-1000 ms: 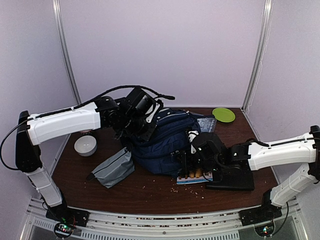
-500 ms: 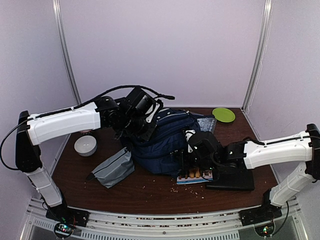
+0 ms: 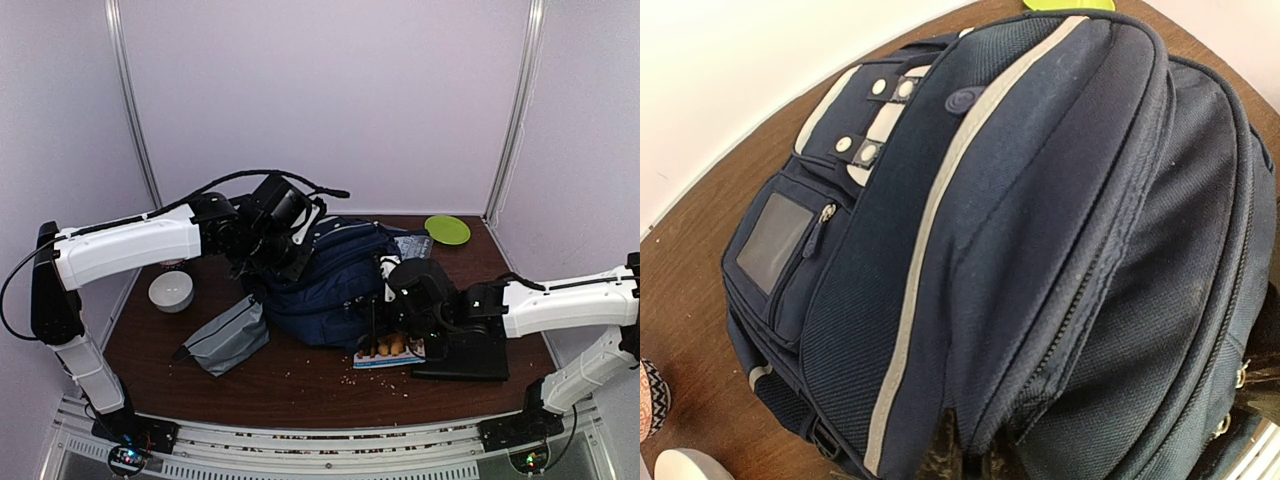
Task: Pack the student bag
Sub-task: Unzip the student bag at the center of the board.
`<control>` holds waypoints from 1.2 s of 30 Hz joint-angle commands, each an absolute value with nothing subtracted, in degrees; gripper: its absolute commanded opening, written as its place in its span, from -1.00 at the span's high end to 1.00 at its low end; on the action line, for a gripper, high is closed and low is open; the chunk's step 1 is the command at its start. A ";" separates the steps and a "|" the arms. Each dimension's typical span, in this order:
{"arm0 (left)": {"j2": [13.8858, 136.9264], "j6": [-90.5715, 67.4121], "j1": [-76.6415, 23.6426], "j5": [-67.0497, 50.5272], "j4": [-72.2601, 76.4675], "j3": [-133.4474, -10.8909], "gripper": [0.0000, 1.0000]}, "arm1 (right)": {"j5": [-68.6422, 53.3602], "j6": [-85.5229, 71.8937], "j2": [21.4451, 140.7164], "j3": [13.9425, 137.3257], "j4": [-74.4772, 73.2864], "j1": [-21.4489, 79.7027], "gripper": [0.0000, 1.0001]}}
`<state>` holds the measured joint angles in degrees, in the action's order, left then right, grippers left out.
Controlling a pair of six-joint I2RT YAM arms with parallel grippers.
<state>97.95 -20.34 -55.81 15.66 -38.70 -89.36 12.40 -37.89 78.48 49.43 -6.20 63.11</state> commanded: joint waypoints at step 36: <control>94.51 -19.56 -55.44 18.24 -28.63 -85.63 1.00 | 19.64 -39.29 69.11 43.95 -16.10 54.65 1.00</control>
<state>97.95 -20.25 -56.21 15.35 -34.30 -85.58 16.62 -38.17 70.72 45.41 -13.74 56.80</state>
